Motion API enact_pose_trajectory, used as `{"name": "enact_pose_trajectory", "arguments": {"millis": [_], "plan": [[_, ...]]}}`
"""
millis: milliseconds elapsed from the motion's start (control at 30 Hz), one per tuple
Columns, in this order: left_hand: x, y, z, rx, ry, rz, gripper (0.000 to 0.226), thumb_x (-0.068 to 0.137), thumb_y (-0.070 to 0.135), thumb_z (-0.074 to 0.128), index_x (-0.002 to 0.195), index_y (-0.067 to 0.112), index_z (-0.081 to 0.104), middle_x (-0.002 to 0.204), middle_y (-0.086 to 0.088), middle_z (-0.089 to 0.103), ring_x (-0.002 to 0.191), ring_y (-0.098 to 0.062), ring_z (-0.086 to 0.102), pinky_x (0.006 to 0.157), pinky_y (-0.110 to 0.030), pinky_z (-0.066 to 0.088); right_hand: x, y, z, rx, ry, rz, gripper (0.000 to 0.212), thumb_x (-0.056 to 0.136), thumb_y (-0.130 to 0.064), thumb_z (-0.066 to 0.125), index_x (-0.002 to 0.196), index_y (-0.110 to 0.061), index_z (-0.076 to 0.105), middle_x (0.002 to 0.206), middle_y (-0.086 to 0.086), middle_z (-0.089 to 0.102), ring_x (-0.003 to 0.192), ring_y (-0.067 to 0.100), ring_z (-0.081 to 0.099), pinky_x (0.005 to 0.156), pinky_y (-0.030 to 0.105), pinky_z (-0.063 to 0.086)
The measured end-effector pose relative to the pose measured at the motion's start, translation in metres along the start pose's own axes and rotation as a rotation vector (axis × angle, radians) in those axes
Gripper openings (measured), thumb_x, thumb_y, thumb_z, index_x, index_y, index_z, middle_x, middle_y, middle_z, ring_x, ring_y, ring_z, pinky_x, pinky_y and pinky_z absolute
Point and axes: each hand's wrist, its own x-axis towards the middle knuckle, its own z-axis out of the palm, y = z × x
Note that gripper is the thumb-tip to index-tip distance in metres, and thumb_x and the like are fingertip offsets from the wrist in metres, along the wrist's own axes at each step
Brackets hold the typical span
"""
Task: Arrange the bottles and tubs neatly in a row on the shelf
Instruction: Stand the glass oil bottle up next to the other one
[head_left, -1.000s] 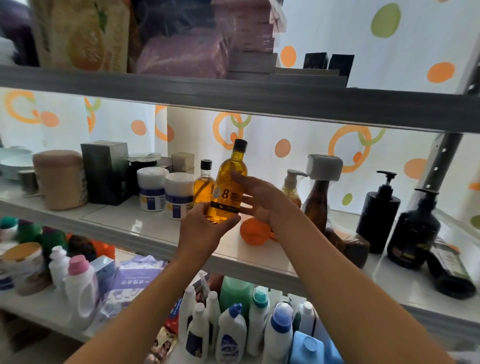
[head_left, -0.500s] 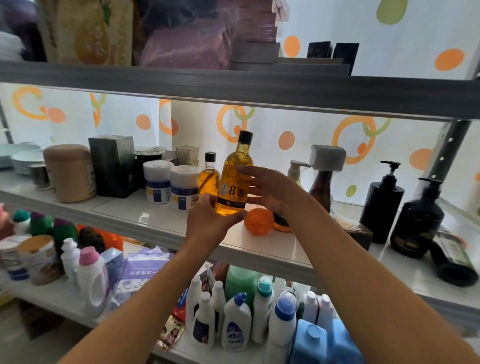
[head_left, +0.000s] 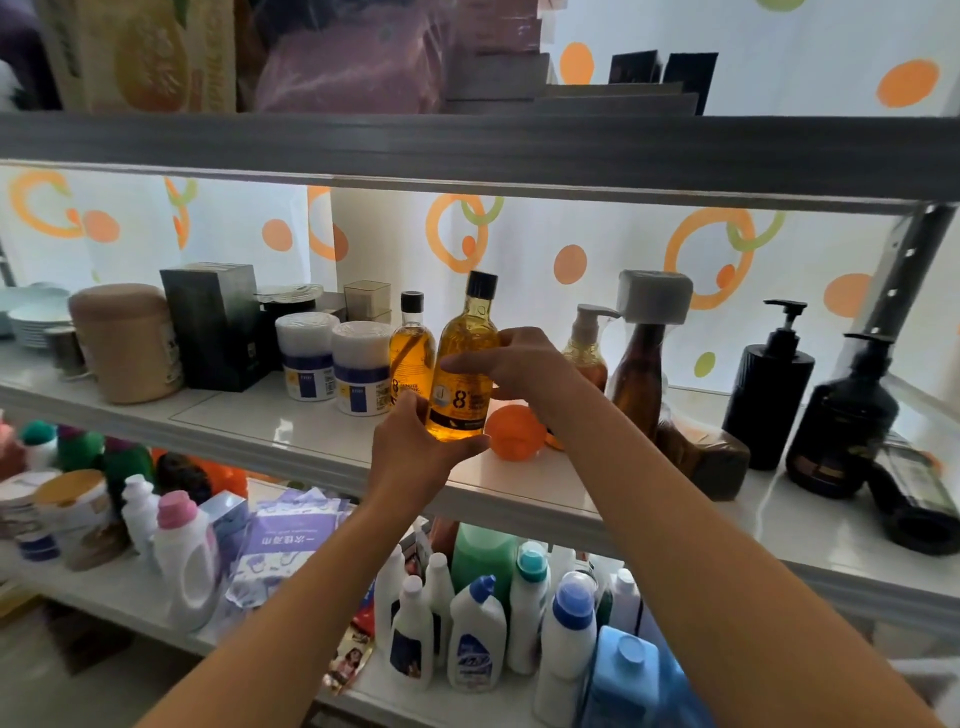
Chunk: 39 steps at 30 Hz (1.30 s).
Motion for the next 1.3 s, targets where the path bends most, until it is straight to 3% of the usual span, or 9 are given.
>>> {"name": "enact_pose_trajectory", "arguments": {"millis": [167, 300, 433, 567, 667, 800, 1000, 1133, 1300], "plan": [[0.009, -0.005, 0.006, 0.033, -0.053, -0.044, 0.068, 0.058, 0.039, 0.09, 0.109, 0.017, 0.052, 0.095, 0.008, 0.061, 0.085, -0.012, 0.059, 0.068, -0.022, 0.044, 0.004, 0.008, 0.009, -0.113, 0.078, -0.064, 0.06, 0.06, -0.041, 0.089, 0.106, -0.008, 0.068, 0.102, 0.005, 0.073, 0.093, 0.023, 0.07, 0.085, 0.04, 0.058], [0.017, -0.013, 0.013, 0.07, -0.046, -0.087, 0.059, 0.062, 0.041, 0.087, 0.109, 0.018, 0.06, 0.105, 0.003, 0.065, 0.095, -0.016, 0.059, 0.078, -0.03, 0.047, 0.008, 0.016, 0.018, -0.175, 0.14, -0.108, 0.063, 0.062, -0.04, 0.088, 0.112, -0.01, 0.064, 0.105, 0.004, 0.07, 0.096, 0.021, 0.068, 0.084, 0.035, 0.057], [0.027, -0.017, 0.009, 0.125, -0.149, -0.196, 0.049, 0.067, 0.037, 0.085, 0.107, 0.014, 0.07, 0.097, 0.004, 0.064, 0.087, -0.013, 0.052, 0.074, -0.029, 0.04, 0.014, 0.031, 0.036, -0.3, 0.131, -0.192, 0.06, 0.063, -0.042, 0.087, 0.11, -0.013, 0.063, 0.101, 0.003, 0.069, 0.093, 0.021, 0.067, 0.082, 0.036, 0.057], [0.031, -0.027, 0.012, 0.083, -0.125, -0.217, 0.049, 0.066, 0.037, 0.086, 0.107, 0.016, 0.071, 0.105, -0.002, 0.071, 0.093, -0.018, 0.062, 0.084, -0.035, 0.049, 0.027, 0.038, 0.044, -0.376, 0.167, -0.23, 0.056, 0.064, -0.046, 0.084, 0.104, -0.013, 0.065, 0.097, 0.004, 0.07, 0.088, 0.02, 0.066, 0.08, 0.038, 0.058], [0.036, -0.031, 0.013, 0.095, -0.11, -0.189, 0.043, 0.065, 0.038, 0.086, 0.101, 0.021, 0.072, 0.098, 0.001, 0.073, 0.085, -0.015, 0.061, 0.076, -0.03, 0.046, 0.038, 0.038, 0.046, -0.444, 0.175, -0.228, 0.06, 0.059, -0.055, 0.082, 0.101, -0.014, 0.067, 0.094, 0.003, 0.07, 0.085, 0.021, 0.067, 0.078, 0.039, 0.058], [0.048, -0.034, 0.017, 0.097, -0.056, -0.182, 0.06, 0.056, 0.039, 0.091, 0.099, 0.023, 0.053, 0.092, 0.006, 0.063, 0.088, -0.017, 0.061, 0.076, -0.033, 0.049, 0.049, 0.038, 0.045, -0.528, 0.197, -0.248, 0.069, 0.056, -0.06, 0.08, 0.108, -0.016, 0.065, 0.102, 0.004, 0.07, 0.097, 0.026, 0.064, 0.082, 0.043, 0.056], [0.064, -0.035, 0.027, 0.251, -0.049, -0.01, 0.036, 0.069, 0.041, 0.083, 0.088, 0.018, 0.065, 0.088, 0.0, 0.069, 0.079, -0.016, 0.058, 0.066, -0.027, 0.039, 0.068, 0.038, 0.044, -0.532, 0.244, -0.237, 0.06, 0.062, -0.052, 0.082, 0.104, -0.013, 0.066, 0.098, 0.004, 0.071, 0.092, 0.025, 0.067, 0.079, 0.038, 0.057], [0.084, -0.037, 0.035, 0.309, -0.047, 0.012, 0.032, 0.071, 0.043, 0.08, 0.068, 0.02, 0.058, 0.065, 0.004, 0.057, 0.068, -0.018, 0.056, 0.05, -0.023, 0.027, 0.086, 0.031, 0.043, -0.582, 0.225, -0.172, 0.057, 0.061, -0.05, 0.084, 0.099, -0.012, 0.065, 0.097, 0.005, 0.07, 0.094, 0.027, 0.066, 0.076, 0.035, 0.055], [0.088, -0.052, 0.056, 0.451, 0.043, 0.081, 0.037, 0.083, 0.05, 0.065, 0.076, 0.013, 0.069, 0.075, -0.004, 0.068, 0.073, -0.021, 0.063, 0.057, -0.028, 0.035, 0.098, 0.031, 0.047, -0.593, 0.25, -0.143, 0.052, 0.064, -0.046, 0.083, 0.095, -0.012, 0.061, 0.092, 0.004, 0.065, 0.095, 0.027, 0.065, 0.067, 0.032, 0.047]]}}
